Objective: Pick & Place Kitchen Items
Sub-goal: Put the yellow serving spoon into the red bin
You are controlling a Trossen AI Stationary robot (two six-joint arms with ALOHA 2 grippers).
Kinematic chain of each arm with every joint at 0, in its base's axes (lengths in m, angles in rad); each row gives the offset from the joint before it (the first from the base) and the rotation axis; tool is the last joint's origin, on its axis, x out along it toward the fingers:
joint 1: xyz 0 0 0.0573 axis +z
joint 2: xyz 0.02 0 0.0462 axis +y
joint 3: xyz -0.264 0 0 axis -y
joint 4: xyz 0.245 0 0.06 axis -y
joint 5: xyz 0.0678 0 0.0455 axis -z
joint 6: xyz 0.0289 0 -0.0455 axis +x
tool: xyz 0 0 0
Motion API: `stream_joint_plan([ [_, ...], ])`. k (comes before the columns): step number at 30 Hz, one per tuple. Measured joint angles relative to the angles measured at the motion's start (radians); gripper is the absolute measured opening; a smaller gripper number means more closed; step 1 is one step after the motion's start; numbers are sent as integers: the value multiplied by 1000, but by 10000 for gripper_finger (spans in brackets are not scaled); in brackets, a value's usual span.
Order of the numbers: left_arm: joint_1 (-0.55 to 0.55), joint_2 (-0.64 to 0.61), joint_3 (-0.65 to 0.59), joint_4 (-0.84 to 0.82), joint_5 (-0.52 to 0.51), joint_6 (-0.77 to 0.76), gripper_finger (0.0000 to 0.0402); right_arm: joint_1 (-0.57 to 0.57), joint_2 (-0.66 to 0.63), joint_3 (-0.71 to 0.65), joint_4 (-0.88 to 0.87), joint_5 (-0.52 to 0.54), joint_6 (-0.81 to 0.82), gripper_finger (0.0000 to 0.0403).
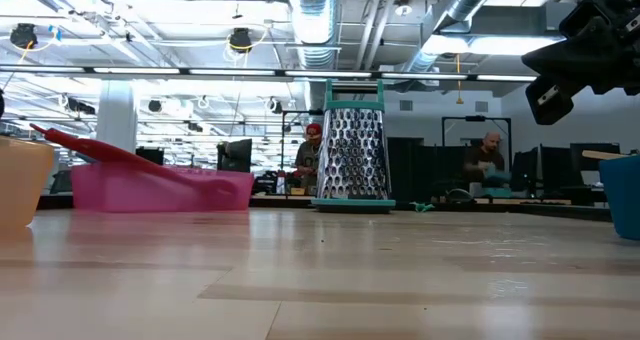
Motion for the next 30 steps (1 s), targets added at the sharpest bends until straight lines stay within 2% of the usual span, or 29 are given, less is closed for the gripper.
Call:
stream_joint_plan([
  [6,-50,-112,1,225,9,72,12,0,0,0,1,0,0,10],
  [10,-79,-155,1,319,14,100,12,0,0,0,1,0,0,10],
  [15,-96,-181,1,446,91,158,12,0,0,0,2,0,0,10],
  [22,-97,-195,1,541,157,166,12,0,0,0,2,0,0,10],
  [27,-97,-202,1,569,149,170,12,0,0,0,2,0,0,10],
  [30,-97,-200,1,591,95,209,12,0,0,0,2,0,0,10],
])
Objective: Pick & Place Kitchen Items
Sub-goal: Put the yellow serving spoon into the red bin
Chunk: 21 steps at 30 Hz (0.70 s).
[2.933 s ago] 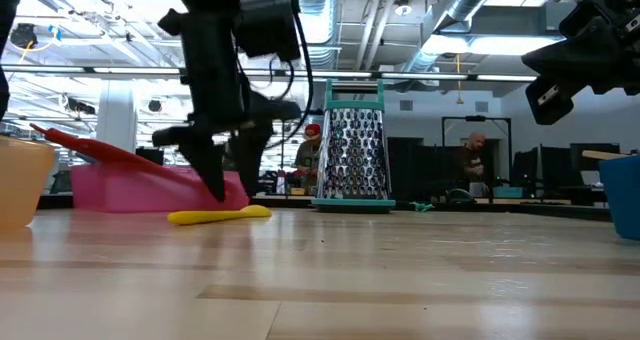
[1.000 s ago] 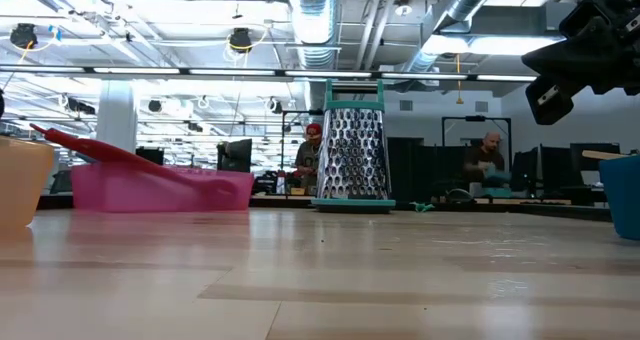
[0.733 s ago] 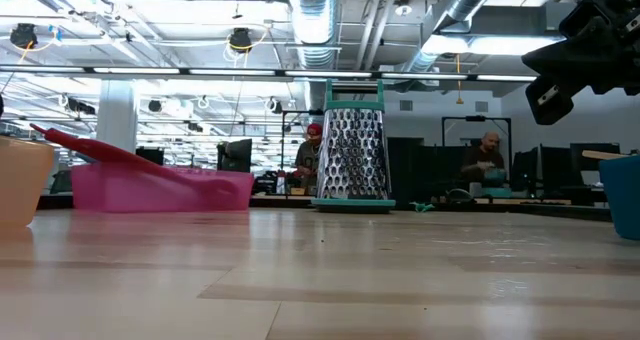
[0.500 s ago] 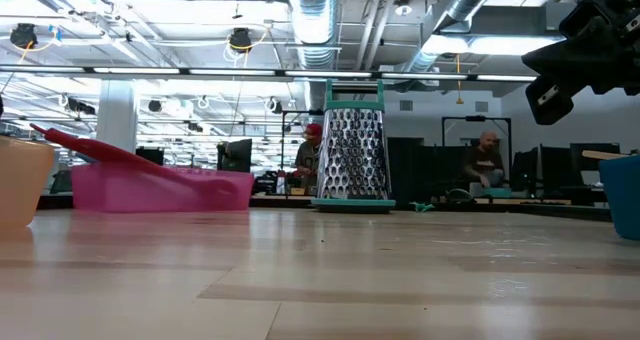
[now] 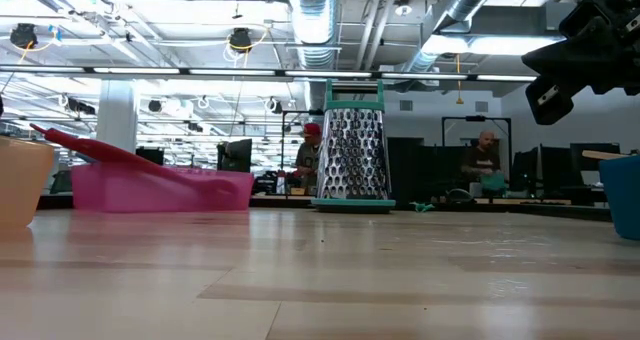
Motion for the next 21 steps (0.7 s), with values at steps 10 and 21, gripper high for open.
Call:
stream_joint_plan([
  [10,16,17,0,68,-417,464,12,0,0,0,0,0,0,10],
  [21,70,64,0,64,-846,1210,12,0,0,0,0,0,0,10],
])
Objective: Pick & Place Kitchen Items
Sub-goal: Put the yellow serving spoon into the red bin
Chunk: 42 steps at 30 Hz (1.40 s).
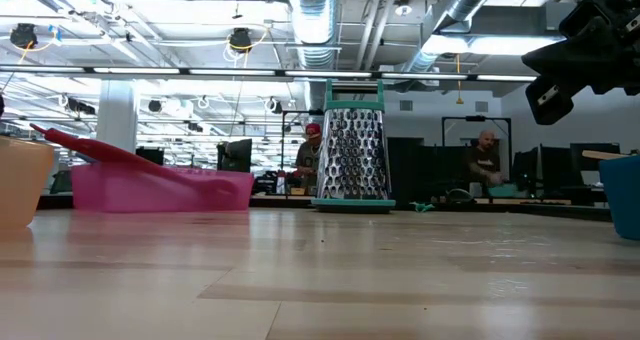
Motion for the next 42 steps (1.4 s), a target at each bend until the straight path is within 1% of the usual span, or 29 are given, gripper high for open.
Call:
stream_joint_plan([
  [3,23,33,0,2,-28,245,12,0,0,0,0,0,0,10],
  [8,53,92,0,1,4,618,12,0,0,0,0,0,0,10],
  [11,64,119,0,3,67,817,12,0,0,0,0,0,0,10],
  [18,92,161,0,13,264,1242,12,0,0,0,0,0,0,10],
  [20,96,167,0,15,298,1367,12,0,0,0,0,0,0,10],
  [23,96,171,0,31,342,1508,12,0,0,0,0,0,0,10],
  [25,96,171,0,43,398,1575,12,0,0,0,0,0,0,10],
  [29,96,171,0,93,508,1673,12,0,0,0,0,0,0,10],
  [33,96,170,0,141,617,1708,12,0,0,0,0,0,0,10],
  [35,96,171,0,177,670,1655,12,0,0,0,0,0,0,10],
  [38,96,168,0,243,743,1517,12,0,0,0,0,0,0,10],
  [42,96,164,1,342,864,1274,12,0,0,0,0,0,0,10],
])
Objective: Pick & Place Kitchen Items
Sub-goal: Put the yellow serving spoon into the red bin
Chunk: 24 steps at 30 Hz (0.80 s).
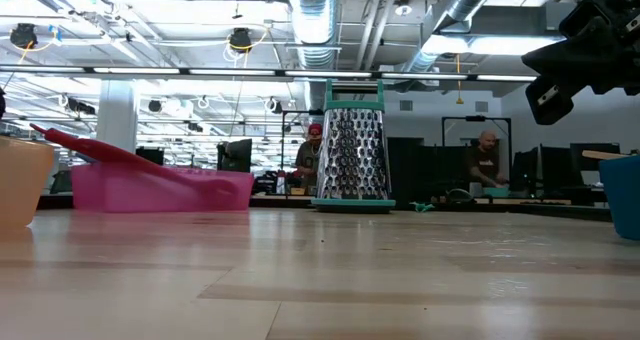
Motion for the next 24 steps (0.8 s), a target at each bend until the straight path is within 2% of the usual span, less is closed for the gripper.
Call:
stream_joint_plan([
  [5,-12,-13,58,30,56,-475,12,0,0,0,0,0,0,10],
  [14,-29,-67,114,26,60,-1194,12,0,0,0,0,0,0,10],
  [19,-50,-71,171,73,60,-1663,12,0,0,0,0,0,0,10],
  [24,-61,-70,182,72,105,-1980,12,0,0,0,0,0,0,10],
])
